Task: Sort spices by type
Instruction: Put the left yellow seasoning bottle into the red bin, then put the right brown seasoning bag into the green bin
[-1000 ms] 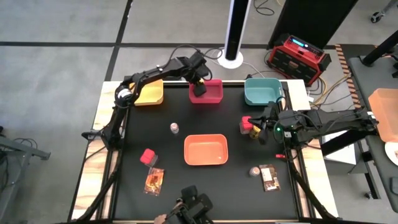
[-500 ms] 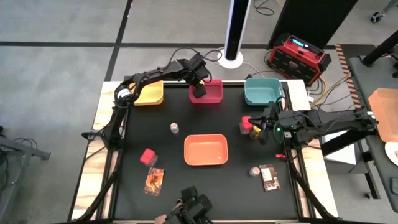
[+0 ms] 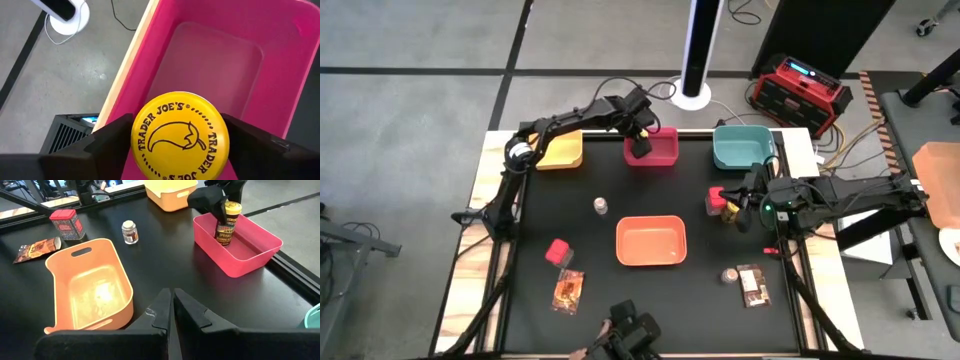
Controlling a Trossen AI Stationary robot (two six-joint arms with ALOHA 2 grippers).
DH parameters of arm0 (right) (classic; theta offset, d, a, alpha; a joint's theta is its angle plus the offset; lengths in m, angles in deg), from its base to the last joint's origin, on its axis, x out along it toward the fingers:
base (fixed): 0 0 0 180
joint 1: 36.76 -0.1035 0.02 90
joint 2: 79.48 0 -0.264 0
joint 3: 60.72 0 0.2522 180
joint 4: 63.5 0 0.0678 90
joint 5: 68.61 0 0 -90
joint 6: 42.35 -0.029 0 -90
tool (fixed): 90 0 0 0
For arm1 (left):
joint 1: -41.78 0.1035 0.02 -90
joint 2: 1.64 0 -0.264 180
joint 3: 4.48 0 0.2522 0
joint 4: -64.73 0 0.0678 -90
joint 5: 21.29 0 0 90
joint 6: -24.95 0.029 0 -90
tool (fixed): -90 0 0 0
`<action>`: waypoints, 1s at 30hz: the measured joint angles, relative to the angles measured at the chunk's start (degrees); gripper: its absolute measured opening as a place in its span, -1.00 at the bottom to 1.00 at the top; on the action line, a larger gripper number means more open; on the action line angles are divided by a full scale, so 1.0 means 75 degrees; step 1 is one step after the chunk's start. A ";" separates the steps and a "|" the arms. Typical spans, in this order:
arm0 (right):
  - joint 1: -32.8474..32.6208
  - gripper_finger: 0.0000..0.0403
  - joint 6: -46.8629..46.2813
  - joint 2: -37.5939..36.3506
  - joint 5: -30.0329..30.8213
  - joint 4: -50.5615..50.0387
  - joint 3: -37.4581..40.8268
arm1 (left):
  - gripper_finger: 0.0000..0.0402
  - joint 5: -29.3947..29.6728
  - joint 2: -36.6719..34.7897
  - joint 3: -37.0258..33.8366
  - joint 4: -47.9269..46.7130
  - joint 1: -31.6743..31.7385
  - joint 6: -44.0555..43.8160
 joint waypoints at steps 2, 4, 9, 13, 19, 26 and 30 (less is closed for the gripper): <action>0.0000 -0.94 -0.0006 0.0000 0.0000 0.0000 0.0003 | 0.39 0.0000 -0.0022 0.0010 -0.0099 -0.0006 0.0000; 0.0003 -0.94 -0.0006 0.0000 0.0000 0.0000 0.0003 | 0.39 0.0002 -0.0063 0.0143 -0.0376 -0.0022 -0.0024; 0.0000 -0.94 -0.0006 0.0000 0.0000 0.0000 0.0003 | 0.39 0.0008 -0.0093 0.0762 -0.1200 -0.0026 -0.0073; 0.0002 -0.94 -0.0009 -0.0002 0.0000 0.0000 0.0001 | 0.39 0.0006 -0.0139 0.1237 -0.1413 -0.0039 -0.0077; 0.0000 -0.94 -0.0003 -0.0001 0.0000 0.0000 0.0003 | 0.39 -0.0057 -0.0636 0.1109 -0.1405 -0.0410 -0.0196; 0.0000 -0.94 0.0052 0.0000 0.0000 0.0005 0.0003 | 0.35 -0.0043 -0.2660 -0.1389 0.0139 -0.1329 -0.0611; 0.0000 -0.94 0.0053 0.0000 0.0000 0.0004 0.0040 | 0.33 0.0084 -0.4398 -0.3587 0.1546 -0.2102 -0.1271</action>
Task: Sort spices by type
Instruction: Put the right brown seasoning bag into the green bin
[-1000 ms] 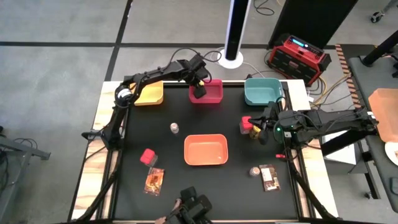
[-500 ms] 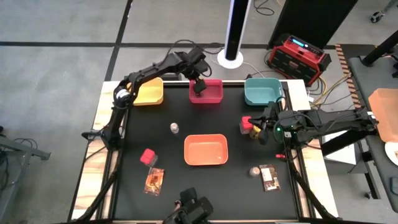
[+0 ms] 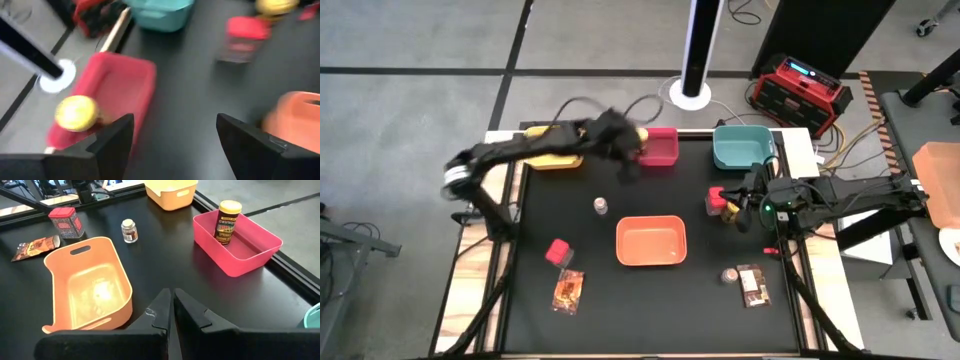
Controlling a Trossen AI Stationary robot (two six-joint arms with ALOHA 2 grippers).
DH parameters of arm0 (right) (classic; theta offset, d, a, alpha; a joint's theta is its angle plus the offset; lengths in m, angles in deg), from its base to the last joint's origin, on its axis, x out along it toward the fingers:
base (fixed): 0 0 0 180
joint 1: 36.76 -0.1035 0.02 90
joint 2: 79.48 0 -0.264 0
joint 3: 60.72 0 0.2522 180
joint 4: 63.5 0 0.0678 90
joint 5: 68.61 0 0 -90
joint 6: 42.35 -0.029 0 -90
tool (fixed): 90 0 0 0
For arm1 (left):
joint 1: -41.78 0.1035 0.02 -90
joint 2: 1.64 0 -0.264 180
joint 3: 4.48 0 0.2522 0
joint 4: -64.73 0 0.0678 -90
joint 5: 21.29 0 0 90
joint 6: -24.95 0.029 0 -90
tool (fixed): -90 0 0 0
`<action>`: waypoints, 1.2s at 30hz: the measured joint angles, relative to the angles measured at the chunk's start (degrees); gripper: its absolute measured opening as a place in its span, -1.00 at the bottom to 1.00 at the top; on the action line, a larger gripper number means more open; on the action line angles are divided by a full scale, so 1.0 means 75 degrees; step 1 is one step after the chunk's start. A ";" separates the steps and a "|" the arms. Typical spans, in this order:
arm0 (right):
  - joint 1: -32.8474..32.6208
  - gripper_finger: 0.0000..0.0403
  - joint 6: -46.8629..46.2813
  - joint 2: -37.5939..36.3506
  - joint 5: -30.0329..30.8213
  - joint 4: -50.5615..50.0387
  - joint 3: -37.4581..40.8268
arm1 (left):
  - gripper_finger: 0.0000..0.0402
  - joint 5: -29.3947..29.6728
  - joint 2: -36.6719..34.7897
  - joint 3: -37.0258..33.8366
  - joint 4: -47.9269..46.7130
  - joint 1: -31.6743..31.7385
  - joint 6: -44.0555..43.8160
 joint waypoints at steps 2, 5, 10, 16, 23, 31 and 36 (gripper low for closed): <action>0.0000 -0.94 0.0052 0.0000 0.0000 0.0002 0.0012 | 0.33 0.0257 -0.0776 -0.1034 0.0840 -0.0544 -0.0230; 0.0002 -0.94 0.0268 0.0003 0.0003 0.0223 0.0013 | 0.33 0.0942 -0.1712 -0.2270 0.2076 -0.1398 -0.0340; 0.0001 -0.94 0.0708 0.0003 0.0000 0.1128 0.0010 | 0.33 0.2172 -0.2688 -0.3339 0.2378 -0.2564 -0.0738; 0.0001 -0.94 0.0719 0.0000 0.0000 0.2120 -0.0004 | 0.33 0.2707 -0.3431 -0.4162 0.2407 -0.3396 -0.1222; 0.0000 -0.94 0.0813 0.0000 0.0000 0.2239 -0.0008 | 0.33 0.3734 -0.4378 -0.5073 0.2679 -0.4346 -0.1347; 0.0000 -0.94 0.0533 0.0257 -0.0009 0.2242 -0.0008 | 0.33 0.4128 -0.5055 -0.5594 0.3095 -0.4782 -0.1359; 0.0000 -0.94 0.0454 0.0893 -0.0032 0.2293 -0.0072 | 0.33 0.4133 -0.5146 -0.5635 0.3091 -0.4781 -0.1360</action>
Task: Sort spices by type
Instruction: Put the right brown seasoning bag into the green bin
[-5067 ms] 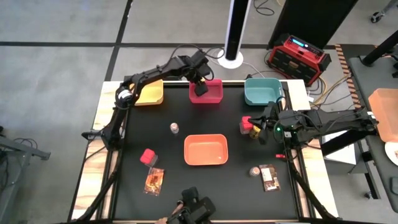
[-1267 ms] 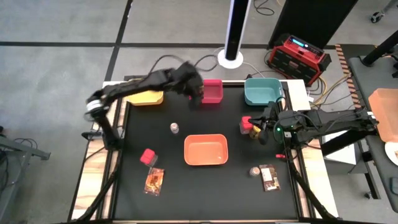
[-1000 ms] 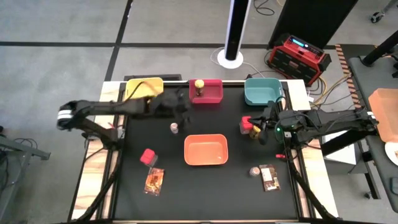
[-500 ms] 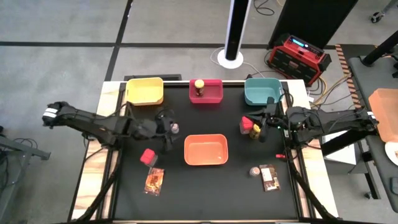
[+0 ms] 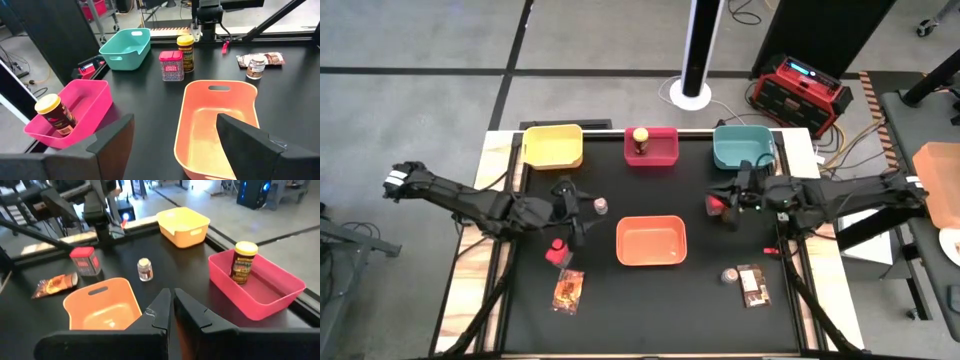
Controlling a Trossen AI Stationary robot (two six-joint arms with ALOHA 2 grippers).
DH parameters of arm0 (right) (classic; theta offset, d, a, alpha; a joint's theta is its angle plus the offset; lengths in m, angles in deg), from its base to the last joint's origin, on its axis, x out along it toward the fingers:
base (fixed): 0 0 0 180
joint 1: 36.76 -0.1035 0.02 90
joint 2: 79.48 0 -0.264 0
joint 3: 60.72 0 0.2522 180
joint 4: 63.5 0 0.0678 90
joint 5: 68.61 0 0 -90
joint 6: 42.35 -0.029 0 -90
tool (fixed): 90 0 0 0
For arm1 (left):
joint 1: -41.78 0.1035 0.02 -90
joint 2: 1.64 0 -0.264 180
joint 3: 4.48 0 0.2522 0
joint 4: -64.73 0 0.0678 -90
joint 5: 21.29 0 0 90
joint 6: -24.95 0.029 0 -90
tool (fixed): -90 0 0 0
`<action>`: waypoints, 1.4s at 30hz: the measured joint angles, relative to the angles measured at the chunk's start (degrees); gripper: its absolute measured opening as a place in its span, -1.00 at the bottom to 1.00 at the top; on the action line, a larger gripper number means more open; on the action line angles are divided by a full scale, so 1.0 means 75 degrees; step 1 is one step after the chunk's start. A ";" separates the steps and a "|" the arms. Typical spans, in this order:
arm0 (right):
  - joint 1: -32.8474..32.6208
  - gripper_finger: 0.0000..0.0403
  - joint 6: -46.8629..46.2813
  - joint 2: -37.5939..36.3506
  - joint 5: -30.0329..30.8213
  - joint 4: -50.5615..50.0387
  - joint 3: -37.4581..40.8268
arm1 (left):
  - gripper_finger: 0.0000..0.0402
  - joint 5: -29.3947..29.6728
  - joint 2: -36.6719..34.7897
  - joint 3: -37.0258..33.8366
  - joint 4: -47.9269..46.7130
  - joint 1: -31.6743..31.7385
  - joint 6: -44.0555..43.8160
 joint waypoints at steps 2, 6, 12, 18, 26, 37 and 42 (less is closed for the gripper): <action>0.0000 -0.94 0.0000 0.0243 0.0000 -0.0006 -0.0144 | 0.33 0.0003 0.0002 -0.0004 -0.0018 0.0002 -0.0002; -0.0003 -0.94 0.0087 0.0745 0.0000 -0.0150 -0.0553 | 0.33 0.0189 0.0035 -0.0004 -0.0041 0.0003 0.0005; -0.0093 -0.94 0.0202 0.1457 -0.0027 -0.1215 -0.1337 | 0.33 0.0630 0.0086 -0.0007 -0.0076 0.0004 -0.0031; -0.0717 -0.94 0.0215 0.2245 -0.0259 -0.2668 -0.2115 | 0.33 0.0801 0.0099 -0.0010 -0.0071 0.0012 -0.0029; -0.1882 -0.94 -0.0029 0.3126 -0.1369 -0.4911 -0.3162 | 0.33 0.0809 0.0099 -0.0010 -0.0069 0.0012 -0.0029; -0.3159 -0.64 -0.3548 0.3917 -0.2983 -0.6886 -0.3504 | 0.33 0.1596 0.0099 -0.0009 -0.0031 0.0012 -0.0030; -0.3579 -0.20 -0.6953 0.4011 -0.3944 -0.7950 -0.3473 | 0.33 0.1617 0.0099 -0.0010 0.0133 0.0012 -0.0029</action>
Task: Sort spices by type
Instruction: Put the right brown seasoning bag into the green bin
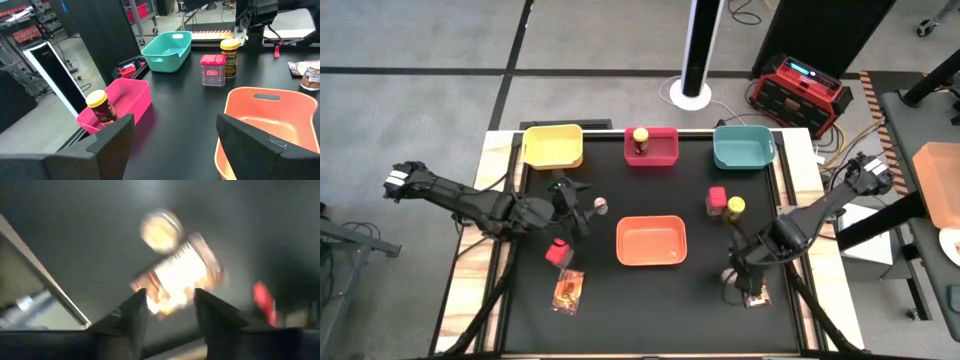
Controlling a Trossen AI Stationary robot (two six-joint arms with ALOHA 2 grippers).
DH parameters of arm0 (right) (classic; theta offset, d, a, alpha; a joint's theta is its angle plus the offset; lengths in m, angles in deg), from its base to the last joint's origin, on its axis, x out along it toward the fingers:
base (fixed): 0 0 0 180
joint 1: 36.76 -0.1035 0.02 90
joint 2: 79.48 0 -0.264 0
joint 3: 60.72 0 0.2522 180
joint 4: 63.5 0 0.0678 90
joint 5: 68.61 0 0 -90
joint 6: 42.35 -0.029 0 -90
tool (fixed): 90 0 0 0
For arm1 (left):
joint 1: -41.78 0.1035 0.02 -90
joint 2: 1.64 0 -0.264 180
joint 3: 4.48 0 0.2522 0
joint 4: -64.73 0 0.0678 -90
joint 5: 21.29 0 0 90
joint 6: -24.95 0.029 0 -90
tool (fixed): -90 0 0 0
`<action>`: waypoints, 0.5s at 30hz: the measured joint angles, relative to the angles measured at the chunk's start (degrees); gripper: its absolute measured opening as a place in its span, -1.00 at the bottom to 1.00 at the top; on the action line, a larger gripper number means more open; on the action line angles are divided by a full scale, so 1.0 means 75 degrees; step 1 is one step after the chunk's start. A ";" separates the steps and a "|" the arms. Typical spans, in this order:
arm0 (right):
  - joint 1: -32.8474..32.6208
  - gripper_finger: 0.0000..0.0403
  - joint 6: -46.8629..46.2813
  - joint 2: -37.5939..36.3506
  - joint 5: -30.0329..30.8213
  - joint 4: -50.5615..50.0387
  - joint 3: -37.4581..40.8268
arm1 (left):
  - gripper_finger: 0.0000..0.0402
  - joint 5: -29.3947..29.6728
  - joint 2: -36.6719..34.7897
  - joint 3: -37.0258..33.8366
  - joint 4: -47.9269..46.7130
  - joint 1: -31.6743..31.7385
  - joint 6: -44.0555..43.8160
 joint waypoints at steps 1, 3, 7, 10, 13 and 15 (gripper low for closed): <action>-0.0090 -0.11 -0.0650 -0.0008 -0.0126 -0.0195 0.0008 | 0.33 -0.0001 0.0000 0.0001 0.0027 0.0000 0.0000; -0.0366 0.07 -0.1782 -0.0067 -0.0216 -0.0217 0.0031 | 0.33 0.0000 0.0000 0.0000 0.0029 0.0000 0.0000; -0.0868 0.39 -0.3270 -0.0128 -0.0343 -0.0140 0.0039 | 0.33 0.0000 0.0000 0.0000 0.0029 0.0042 0.0052; -0.1187 0.57 -0.4099 -0.0099 -0.0289 -0.0010 0.0110 | 0.33 0.0000 0.0000 0.0001 0.0029 0.0061 0.0052; -0.1462 0.67 -0.4606 -0.0011 -0.0311 0.0438 0.0242 | 0.33 0.0109 0.0000 0.0000 0.0028 0.0061 0.0058; -0.1517 0.71 -0.4873 0.0099 -0.0290 0.0689 0.0411 | 0.33 0.0285 0.0000 0.0000 0.0026 0.0061 0.0059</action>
